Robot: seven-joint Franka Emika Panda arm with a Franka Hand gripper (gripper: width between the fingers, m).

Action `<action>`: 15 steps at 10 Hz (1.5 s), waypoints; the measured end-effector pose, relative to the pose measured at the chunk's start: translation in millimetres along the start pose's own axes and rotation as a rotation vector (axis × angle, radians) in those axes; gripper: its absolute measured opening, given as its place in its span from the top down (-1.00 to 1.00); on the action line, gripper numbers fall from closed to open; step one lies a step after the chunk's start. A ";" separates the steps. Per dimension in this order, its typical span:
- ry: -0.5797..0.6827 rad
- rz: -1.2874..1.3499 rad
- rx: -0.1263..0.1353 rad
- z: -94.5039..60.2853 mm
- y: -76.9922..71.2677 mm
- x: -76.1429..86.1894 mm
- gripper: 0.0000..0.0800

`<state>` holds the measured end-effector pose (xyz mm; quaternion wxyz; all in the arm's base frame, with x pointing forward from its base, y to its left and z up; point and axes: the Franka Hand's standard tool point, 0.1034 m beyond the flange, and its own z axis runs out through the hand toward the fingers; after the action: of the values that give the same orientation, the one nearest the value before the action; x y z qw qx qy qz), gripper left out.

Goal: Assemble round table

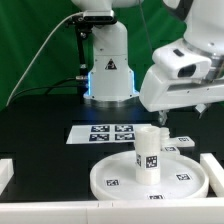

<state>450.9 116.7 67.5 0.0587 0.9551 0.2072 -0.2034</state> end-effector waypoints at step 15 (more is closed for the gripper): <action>-0.621 0.172 -0.030 48.1 -3.0 -13.7 -0.62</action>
Offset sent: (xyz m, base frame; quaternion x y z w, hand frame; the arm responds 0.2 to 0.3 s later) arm -0.0217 0.0058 -0.0250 -0.0010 -0.1511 0.0345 0.9879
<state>420.8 104.8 29.3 0.1503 0.8604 0.1006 -0.4765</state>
